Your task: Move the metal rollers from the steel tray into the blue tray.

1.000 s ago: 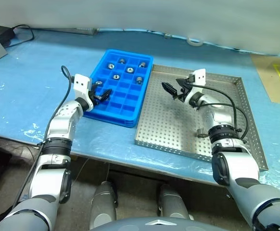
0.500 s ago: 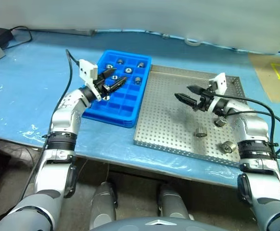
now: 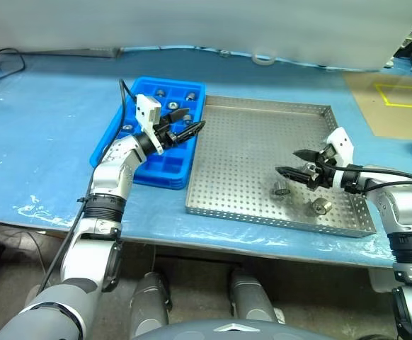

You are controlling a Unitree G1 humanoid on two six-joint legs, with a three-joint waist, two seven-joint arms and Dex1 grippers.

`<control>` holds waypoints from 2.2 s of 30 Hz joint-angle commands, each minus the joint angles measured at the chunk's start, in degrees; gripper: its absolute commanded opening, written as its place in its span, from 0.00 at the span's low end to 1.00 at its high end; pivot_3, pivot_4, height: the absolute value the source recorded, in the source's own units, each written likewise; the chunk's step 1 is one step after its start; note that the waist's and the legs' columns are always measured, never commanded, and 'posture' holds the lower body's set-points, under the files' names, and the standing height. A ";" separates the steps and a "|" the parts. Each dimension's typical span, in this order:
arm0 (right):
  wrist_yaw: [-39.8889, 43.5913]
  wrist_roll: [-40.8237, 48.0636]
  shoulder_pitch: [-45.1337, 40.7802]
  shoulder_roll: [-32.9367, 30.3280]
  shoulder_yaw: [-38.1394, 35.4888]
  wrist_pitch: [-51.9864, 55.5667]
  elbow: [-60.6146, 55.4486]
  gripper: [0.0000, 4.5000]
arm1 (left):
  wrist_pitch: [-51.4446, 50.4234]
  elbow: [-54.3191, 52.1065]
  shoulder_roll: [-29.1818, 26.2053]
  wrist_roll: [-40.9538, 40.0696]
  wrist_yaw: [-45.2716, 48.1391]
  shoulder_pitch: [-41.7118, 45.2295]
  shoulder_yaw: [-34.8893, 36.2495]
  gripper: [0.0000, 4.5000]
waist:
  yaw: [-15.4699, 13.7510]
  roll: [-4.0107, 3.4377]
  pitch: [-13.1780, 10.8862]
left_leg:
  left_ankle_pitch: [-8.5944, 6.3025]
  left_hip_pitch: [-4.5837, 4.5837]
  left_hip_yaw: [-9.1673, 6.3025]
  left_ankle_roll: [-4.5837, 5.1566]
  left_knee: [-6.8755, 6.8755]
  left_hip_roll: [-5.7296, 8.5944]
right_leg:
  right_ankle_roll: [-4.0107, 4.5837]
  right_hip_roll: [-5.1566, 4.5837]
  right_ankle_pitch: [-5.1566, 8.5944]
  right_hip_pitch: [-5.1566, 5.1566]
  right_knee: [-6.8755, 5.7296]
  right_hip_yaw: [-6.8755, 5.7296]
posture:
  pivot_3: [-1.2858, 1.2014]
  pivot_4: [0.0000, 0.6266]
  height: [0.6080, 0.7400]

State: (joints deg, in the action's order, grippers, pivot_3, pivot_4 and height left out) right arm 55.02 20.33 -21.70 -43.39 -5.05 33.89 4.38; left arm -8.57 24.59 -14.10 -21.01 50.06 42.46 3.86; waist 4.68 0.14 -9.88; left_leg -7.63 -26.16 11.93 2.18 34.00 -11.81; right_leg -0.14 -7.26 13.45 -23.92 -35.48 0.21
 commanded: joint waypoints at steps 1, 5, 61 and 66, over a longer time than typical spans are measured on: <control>1.74 -0.32 0.31 -0.88 2.07 0.04 -2.10 1.00 | 0.70 -2.43 -0.54 -0.19 0.29 -0.51 0.08 0.79 | 0.29 0.00 0.00 | 0.00 0.00 0.00 -0.01 -0.02 0.00 | 0.00 0.00 0.00 0.00 0.01 0.00 | 0.30 0.24 1.00; 2.81 -3.19 0.86 -1.46 6.55 -0.73 -0.81 1.00 | 0.18 -4.12 -1.02 -0.23 -0.28 -1.83 0.20 0.79 | 0.42 0.00 0.00 | -0.02 -0.04 0.00 -0.02 -0.06 -0.01 | 0.00 -0.01 0.00 -0.01 0.08 -0.01 | 0.31 0.24 1.00; -34.26 -12.19 -54.21 45.89 -1.59 -42.22 67.35 0.15 | -1.46 -25.86 -9.48 5.69 -34.71 -21.66 13.22 0.80 | -7.29 0.02 -0.03 | 1.20 0.00 -0.28 -2.02 -1.48 -1.12 | 0.04 1.15 -0.06 -0.61 -0.37 -0.60 | 0.49 0.24 1.00; -35.15 -11.80 -54.75 46.48 -2.96 -42.62 67.55 0.15 | -1.30 -25.46 -9.21 6.00 -34.43 -21.59 12.70 0.80 | -7.30 0.02 -0.03 | 1.36 -0.02 -0.33 -2.27 -1.67 -1.29 | 0.03 1.41 -0.07 -0.84 -0.48 -0.59 | 0.49 0.24 1.00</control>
State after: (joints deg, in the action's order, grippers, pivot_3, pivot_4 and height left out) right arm 19.88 8.16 -73.91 2.59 -7.07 -7.19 73.06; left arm -10.78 0.07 -22.95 -15.15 15.51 20.26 16.35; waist -2.62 0.16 -9.91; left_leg -6.26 -26.17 11.60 -0.09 32.32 -13.13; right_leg -0.10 -5.80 13.38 -24.77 -35.97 -0.38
